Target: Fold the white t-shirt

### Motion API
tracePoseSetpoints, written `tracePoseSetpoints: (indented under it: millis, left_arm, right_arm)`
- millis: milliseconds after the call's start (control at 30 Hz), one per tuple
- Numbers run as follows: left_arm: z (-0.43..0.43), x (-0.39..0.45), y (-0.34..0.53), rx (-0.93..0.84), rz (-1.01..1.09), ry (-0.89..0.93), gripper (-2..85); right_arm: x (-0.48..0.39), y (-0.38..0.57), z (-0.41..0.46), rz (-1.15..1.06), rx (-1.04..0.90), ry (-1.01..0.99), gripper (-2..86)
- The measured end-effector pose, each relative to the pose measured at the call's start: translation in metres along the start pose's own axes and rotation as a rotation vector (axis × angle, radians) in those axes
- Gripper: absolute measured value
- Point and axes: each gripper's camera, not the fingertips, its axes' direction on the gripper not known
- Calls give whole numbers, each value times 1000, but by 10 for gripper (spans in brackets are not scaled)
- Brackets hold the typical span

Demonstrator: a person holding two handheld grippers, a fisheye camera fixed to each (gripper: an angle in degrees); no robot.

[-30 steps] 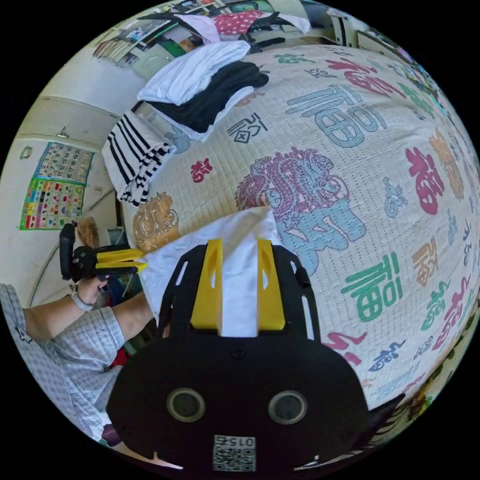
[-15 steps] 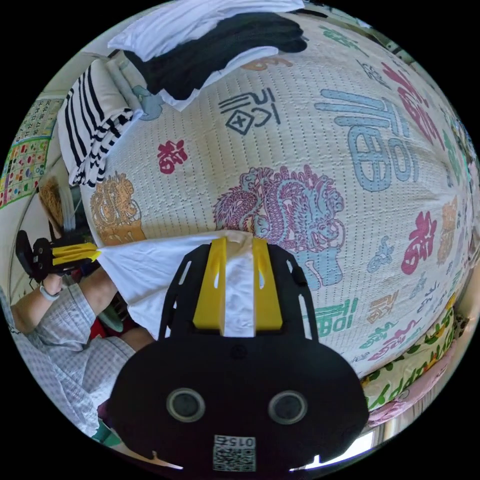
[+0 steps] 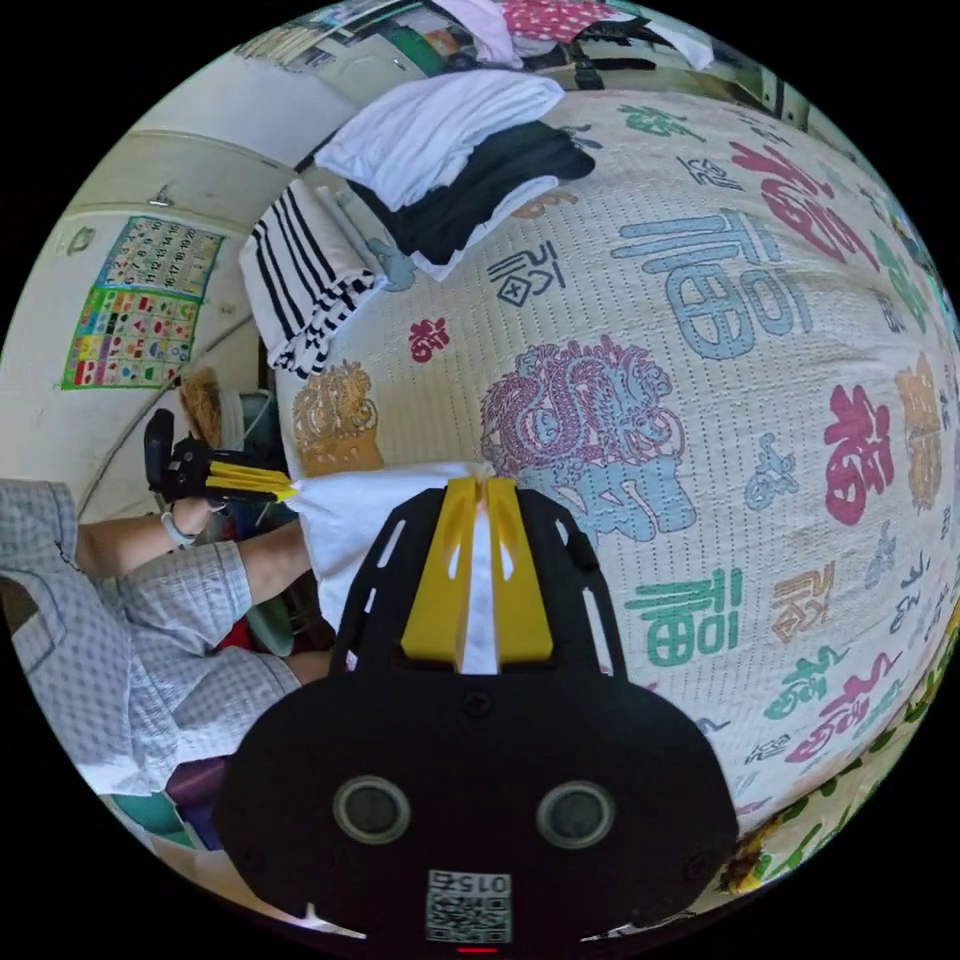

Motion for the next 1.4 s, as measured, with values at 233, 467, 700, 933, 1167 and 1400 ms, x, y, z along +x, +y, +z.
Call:
tracePoseSetpoints:
  millis: [233,467,700,933,1167,1400]
  left_arm:
    - [-35,140,53,26,383,121,-7]
    - [48,279,89,-65,615,296,-6]
    - [189,398,131,-168,816,213,-5]
    - [278,439,142,-291,899,143,-2]
    - [337,434,139,-461,906,99,57]
    - [295,417,103,-568,976,439,80]
  right_arm:
    - [22,153,-62,-102,241,-101,6]
    - [61,327,-69,-8,207,-48,5]
    - [109,448,-18,153,145,-14,2]
    - [143,524,38,240,184,-13,-2]
    - [160,587,71,415,232,6,11]
    - [145,655,77,620,491,-36,43]
